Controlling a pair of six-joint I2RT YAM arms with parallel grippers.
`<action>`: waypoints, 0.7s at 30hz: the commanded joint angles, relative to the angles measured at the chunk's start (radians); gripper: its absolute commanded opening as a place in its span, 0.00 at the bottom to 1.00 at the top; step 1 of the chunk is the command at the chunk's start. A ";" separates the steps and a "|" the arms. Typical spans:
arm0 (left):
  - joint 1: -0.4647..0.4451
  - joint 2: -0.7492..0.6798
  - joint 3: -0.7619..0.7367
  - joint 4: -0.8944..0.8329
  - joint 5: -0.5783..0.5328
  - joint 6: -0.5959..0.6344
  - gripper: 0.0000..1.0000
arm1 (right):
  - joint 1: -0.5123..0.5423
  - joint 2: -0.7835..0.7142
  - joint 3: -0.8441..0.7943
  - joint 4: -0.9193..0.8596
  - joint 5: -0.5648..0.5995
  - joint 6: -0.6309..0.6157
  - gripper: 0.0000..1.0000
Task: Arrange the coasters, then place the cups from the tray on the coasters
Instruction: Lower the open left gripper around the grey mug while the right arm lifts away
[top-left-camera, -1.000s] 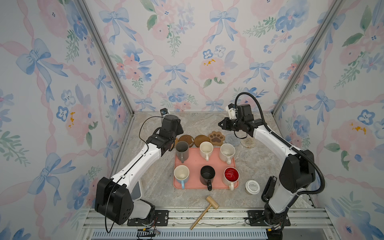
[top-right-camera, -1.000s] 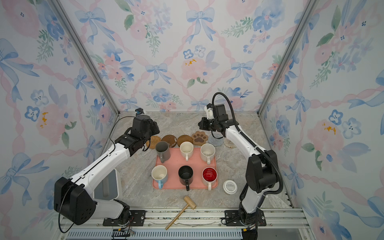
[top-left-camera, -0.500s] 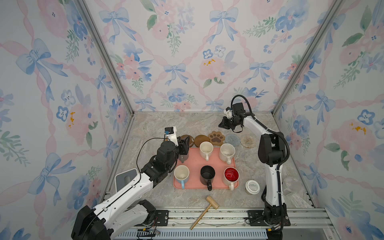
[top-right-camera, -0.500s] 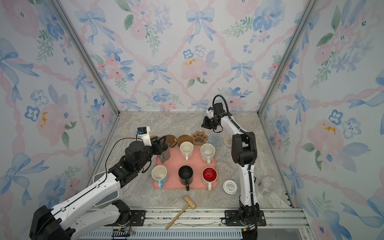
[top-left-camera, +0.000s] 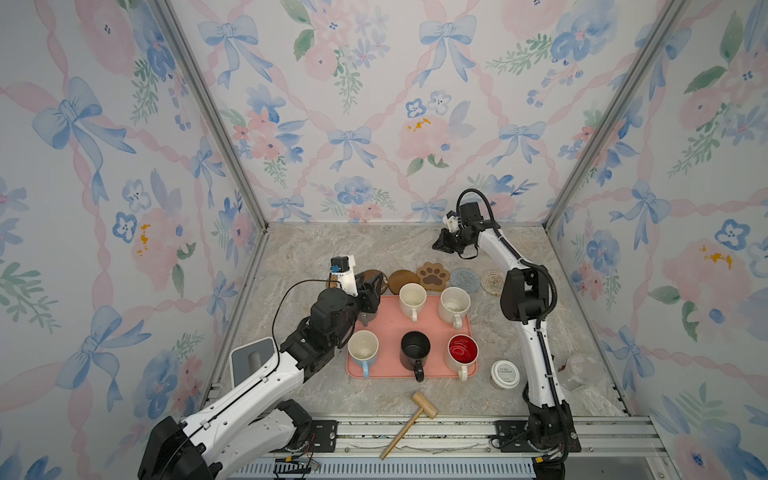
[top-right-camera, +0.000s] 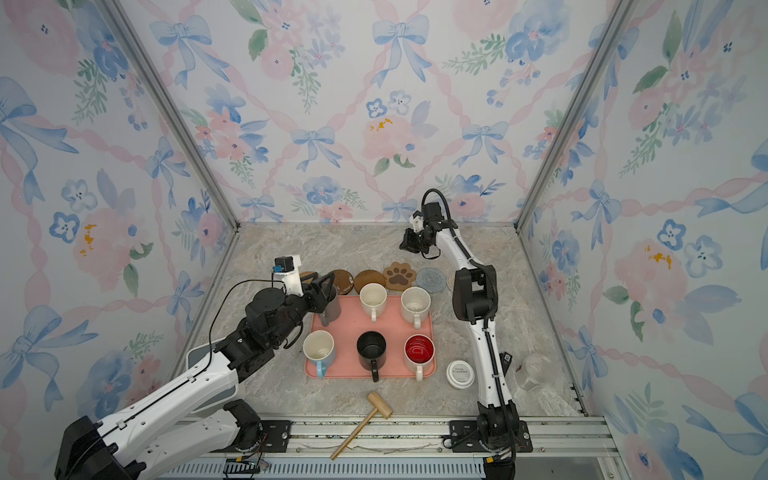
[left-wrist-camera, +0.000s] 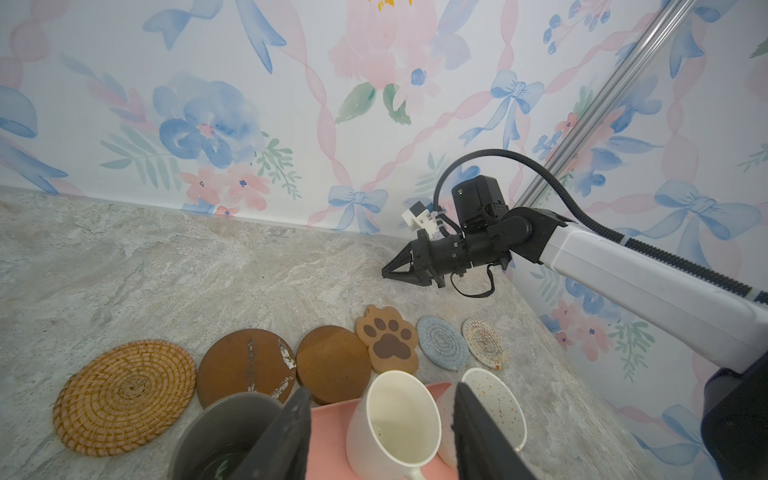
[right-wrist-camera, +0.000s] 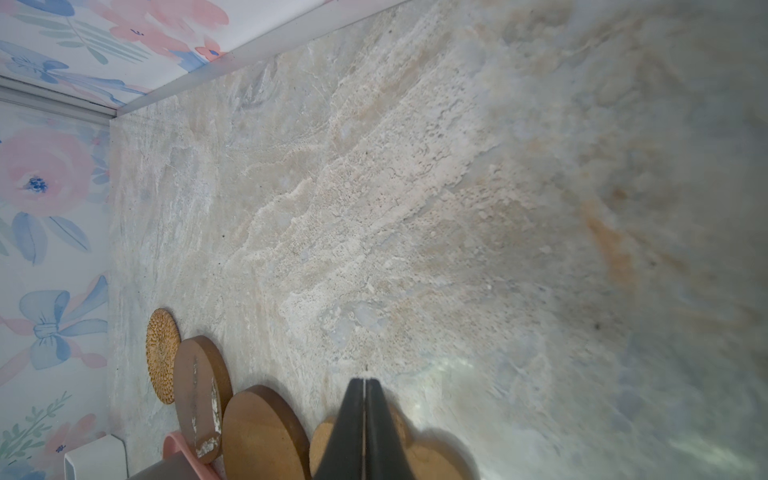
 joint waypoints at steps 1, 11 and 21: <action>-0.007 -0.020 -0.010 0.027 0.002 0.028 0.52 | -0.006 0.033 0.028 -0.052 -0.011 0.019 0.08; -0.009 -0.017 -0.019 0.041 0.000 0.034 0.52 | -0.005 0.074 0.030 -0.134 -0.006 -0.011 0.08; -0.009 -0.022 -0.029 0.048 -0.004 0.031 0.52 | 0.002 0.072 0.013 -0.212 0.023 -0.069 0.07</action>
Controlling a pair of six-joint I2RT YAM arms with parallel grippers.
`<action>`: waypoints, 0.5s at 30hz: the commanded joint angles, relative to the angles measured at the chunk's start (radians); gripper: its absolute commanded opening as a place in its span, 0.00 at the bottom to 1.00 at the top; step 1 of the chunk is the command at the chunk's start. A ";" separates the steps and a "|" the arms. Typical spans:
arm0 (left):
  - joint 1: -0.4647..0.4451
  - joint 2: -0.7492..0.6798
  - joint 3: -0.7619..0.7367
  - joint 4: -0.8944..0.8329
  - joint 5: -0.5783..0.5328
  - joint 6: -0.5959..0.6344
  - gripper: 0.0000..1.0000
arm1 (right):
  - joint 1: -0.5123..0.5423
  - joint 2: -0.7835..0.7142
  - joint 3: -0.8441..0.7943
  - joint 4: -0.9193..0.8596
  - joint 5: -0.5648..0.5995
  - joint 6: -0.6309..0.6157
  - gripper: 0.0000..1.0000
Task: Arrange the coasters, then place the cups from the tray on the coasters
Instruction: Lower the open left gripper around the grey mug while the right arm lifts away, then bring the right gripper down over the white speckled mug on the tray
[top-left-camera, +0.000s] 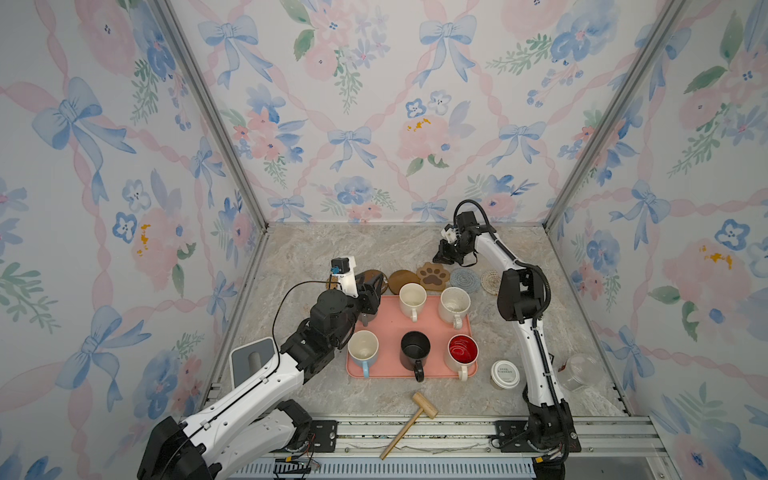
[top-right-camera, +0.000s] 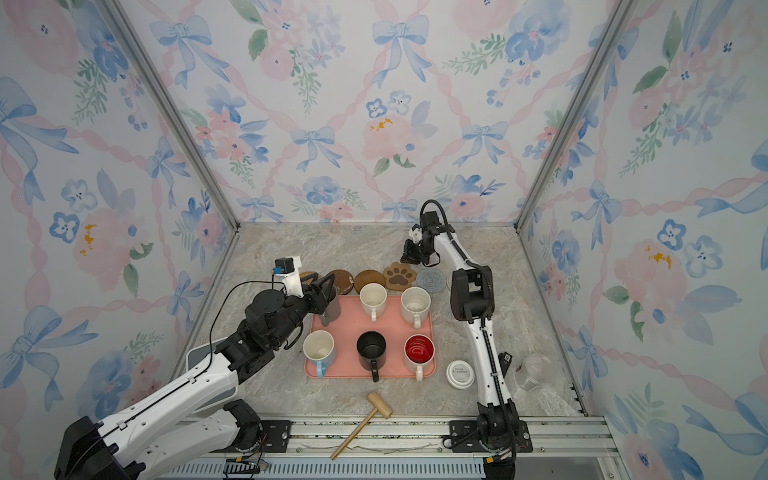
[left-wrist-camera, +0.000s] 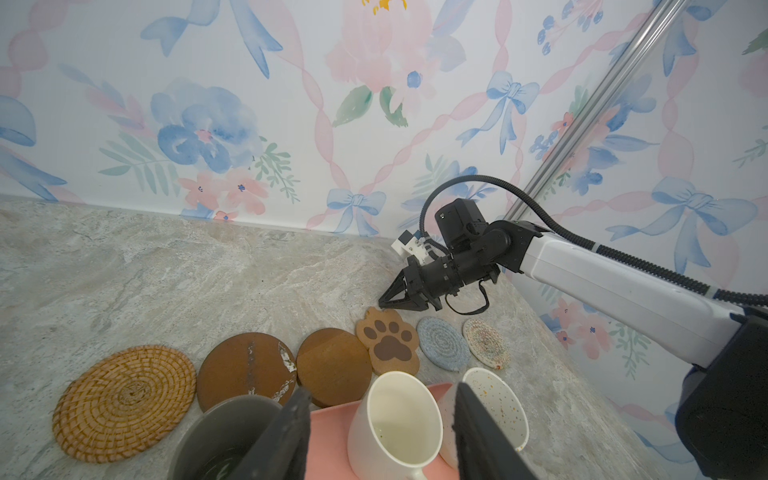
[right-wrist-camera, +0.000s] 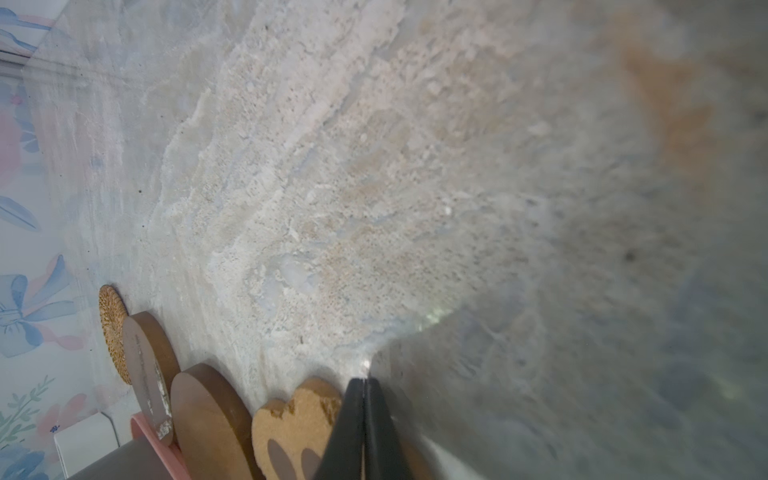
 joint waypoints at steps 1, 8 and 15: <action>-0.007 -0.019 -0.017 0.025 -0.006 0.015 0.52 | 0.002 0.019 0.006 -0.091 0.030 -0.035 0.07; -0.008 -0.042 -0.032 0.027 -0.017 0.015 0.52 | 0.005 -0.009 -0.038 -0.094 0.032 -0.050 0.06; -0.008 -0.048 -0.037 0.027 -0.015 0.013 0.52 | 0.002 -0.025 -0.053 -0.079 0.009 -0.037 0.06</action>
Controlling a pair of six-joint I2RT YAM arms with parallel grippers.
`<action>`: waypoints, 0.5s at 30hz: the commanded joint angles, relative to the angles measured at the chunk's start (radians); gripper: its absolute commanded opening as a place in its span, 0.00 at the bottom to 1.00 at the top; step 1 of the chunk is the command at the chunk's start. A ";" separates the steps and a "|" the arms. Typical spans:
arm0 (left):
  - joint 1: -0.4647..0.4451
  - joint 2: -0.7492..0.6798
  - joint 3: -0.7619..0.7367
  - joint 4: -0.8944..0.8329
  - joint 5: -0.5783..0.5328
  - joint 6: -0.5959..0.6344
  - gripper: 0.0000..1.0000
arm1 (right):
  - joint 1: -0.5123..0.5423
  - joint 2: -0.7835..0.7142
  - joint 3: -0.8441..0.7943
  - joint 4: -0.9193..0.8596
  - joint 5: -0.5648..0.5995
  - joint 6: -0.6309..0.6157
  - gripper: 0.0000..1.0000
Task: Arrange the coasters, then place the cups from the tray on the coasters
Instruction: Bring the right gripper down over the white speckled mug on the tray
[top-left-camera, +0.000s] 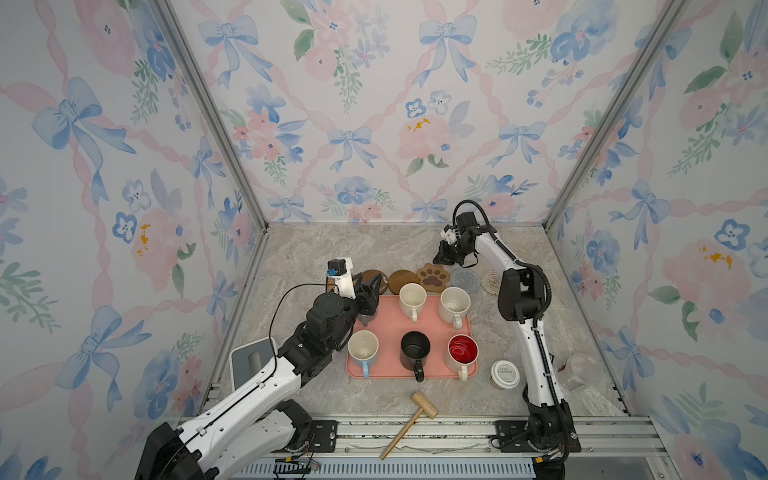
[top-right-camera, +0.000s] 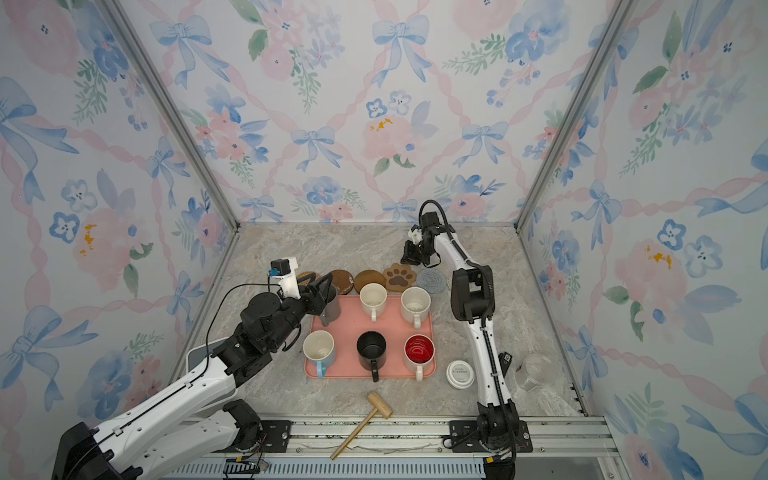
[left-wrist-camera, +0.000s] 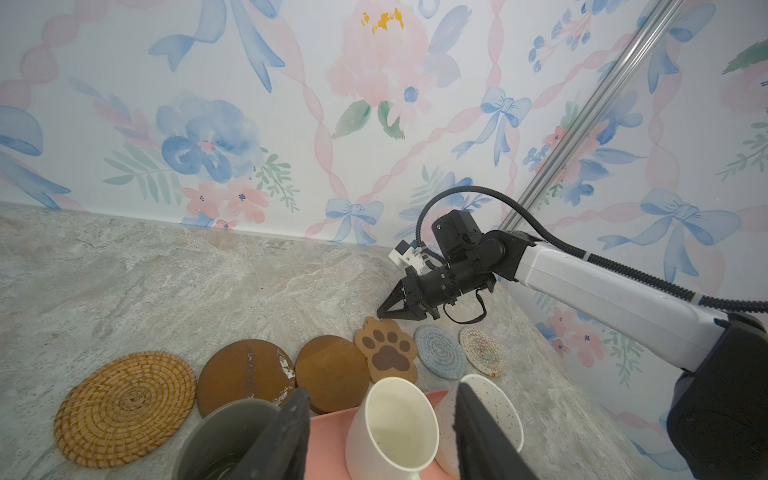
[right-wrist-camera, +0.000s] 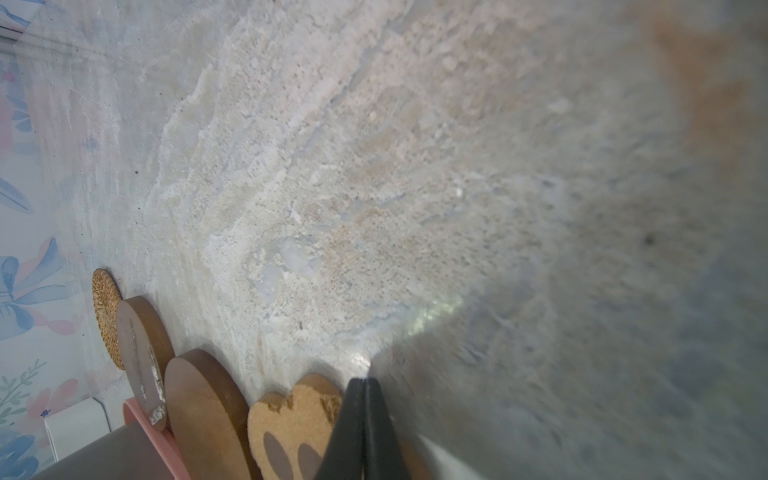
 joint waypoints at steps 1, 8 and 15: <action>-0.005 -0.014 -0.018 0.015 -0.007 0.013 0.52 | 0.000 -0.020 -0.038 -0.061 0.010 0.003 0.06; -0.005 -0.015 -0.021 0.014 -0.013 0.013 0.53 | -0.015 -0.088 -0.120 0.114 -0.082 0.086 0.07; -0.006 -0.026 -0.028 0.015 -0.021 0.012 0.54 | -0.027 -0.158 -0.161 0.214 -0.122 0.139 0.07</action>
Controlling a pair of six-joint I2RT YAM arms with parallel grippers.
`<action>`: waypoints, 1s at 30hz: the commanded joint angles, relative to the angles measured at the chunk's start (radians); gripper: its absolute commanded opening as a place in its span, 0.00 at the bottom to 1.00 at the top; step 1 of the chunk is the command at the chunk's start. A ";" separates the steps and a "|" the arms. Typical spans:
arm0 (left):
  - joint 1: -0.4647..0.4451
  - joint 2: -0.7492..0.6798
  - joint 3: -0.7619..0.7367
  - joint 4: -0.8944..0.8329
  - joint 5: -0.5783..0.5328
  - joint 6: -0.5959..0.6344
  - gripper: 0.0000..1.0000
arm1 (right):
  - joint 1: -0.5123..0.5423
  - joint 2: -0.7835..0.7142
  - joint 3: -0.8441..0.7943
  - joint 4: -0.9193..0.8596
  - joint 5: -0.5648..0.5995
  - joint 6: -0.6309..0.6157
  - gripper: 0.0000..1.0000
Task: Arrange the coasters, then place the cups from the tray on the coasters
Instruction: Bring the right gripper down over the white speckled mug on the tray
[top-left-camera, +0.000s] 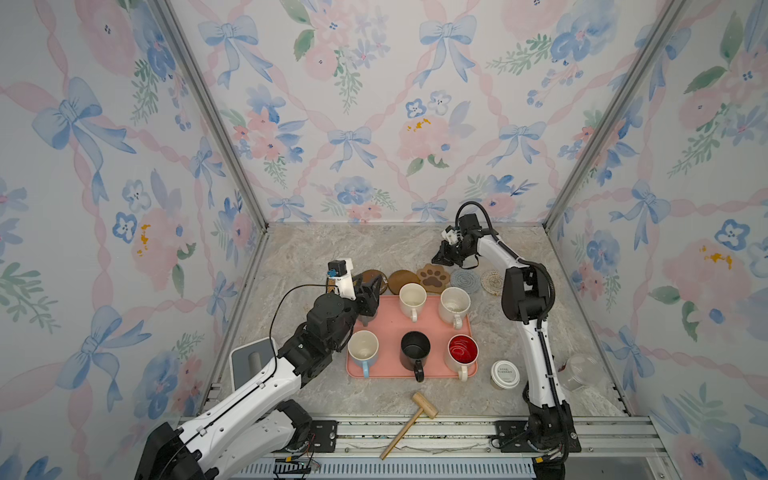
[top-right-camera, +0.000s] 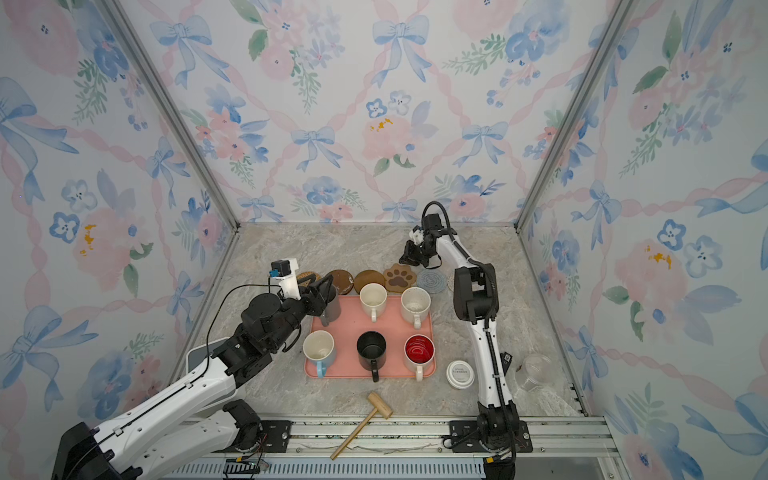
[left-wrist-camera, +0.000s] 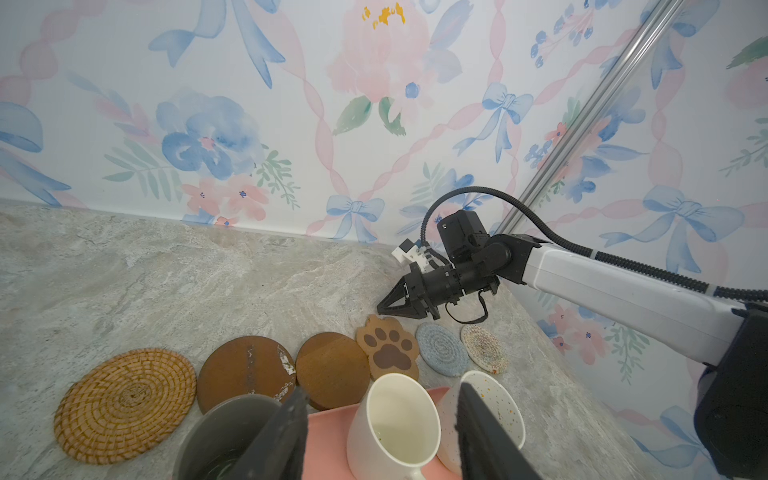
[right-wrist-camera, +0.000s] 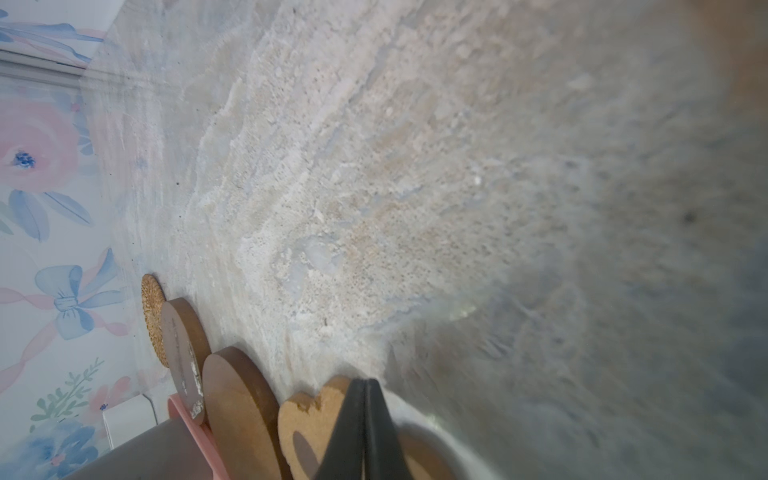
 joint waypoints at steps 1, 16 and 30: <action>-0.006 -0.020 -0.018 0.014 -0.021 0.013 0.54 | -0.014 -0.100 -0.024 0.065 -0.037 0.035 0.07; -0.005 -0.035 -0.034 0.014 -0.055 0.029 0.56 | -0.033 -0.694 -0.563 0.160 0.186 -0.077 0.16; -0.006 0.016 0.026 -0.147 -0.100 0.000 0.60 | 0.313 -1.360 -1.091 -0.020 0.782 -0.102 0.53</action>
